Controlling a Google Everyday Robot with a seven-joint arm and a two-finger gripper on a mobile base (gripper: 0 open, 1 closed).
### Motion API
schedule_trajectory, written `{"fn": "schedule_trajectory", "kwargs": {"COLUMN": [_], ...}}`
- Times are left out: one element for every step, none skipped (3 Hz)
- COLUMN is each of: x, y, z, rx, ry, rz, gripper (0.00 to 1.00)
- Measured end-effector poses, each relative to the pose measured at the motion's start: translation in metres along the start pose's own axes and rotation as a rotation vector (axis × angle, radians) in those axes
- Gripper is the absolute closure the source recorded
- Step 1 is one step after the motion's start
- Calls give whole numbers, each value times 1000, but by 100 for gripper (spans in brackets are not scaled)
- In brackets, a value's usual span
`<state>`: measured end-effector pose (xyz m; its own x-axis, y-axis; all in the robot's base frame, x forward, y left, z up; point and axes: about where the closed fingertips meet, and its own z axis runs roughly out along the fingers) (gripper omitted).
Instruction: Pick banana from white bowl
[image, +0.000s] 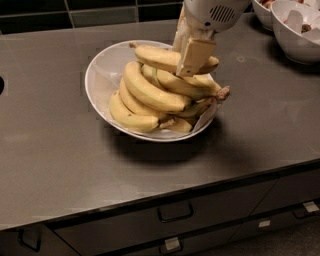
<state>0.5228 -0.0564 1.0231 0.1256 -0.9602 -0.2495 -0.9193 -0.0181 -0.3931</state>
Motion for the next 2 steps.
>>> {"fn": "schedule_trajectory", "kwargs": {"x": [-10, -10], "y": [5, 5], "z": [-14, -15], "rx": [49, 51], "ry": [-13, -14], "rz": [-35, -36], "gripper": [100, 100]}}
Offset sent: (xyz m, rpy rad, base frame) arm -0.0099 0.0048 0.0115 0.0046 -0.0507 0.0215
